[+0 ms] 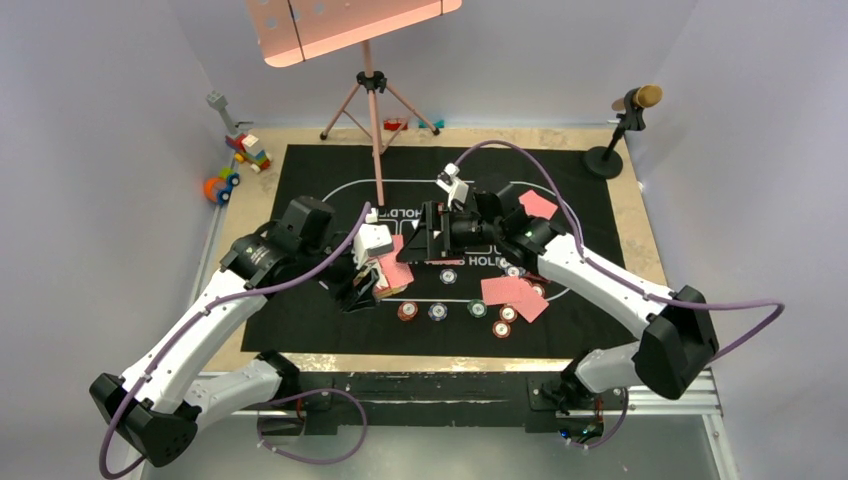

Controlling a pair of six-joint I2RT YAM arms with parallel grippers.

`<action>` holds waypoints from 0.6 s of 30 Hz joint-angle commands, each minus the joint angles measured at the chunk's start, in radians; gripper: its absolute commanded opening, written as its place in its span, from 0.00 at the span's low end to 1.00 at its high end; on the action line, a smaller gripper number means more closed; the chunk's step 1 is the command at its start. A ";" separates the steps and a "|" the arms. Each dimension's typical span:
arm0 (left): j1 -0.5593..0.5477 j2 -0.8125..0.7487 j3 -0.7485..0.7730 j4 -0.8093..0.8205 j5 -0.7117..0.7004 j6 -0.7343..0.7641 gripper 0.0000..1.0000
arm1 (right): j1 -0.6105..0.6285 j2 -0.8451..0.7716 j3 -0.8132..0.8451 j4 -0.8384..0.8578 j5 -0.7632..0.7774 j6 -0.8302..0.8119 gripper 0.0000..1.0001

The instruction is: Distribute texas hold em gaming equipment

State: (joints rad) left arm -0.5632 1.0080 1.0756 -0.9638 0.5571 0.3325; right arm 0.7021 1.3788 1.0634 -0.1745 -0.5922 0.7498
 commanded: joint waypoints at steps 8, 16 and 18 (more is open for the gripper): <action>0.003 0.001 0.047 0.059 0.021 -0.021 0.28 | 0.088 0.033 0.027 0.147 -0.102 0.091 0.96; 0.003 0.019 0.062 0.068 0.020 -0.031 0.28 | 0.175 0.134 0.176 0.009 -0.036 0.020 0.97; 0.004 0.021 0.065 0.070 0.020 -0.031 0.28 | 0.177 0.145 0.182 0.015 -0.036 0.029 0.97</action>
State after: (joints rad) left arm -0.5632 1.0271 1.0863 -0.9432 0.5571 0.3222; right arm 0.8654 1.5253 1.1786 -0.1463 -0.6415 0.7990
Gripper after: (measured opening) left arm 0.690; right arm 0.965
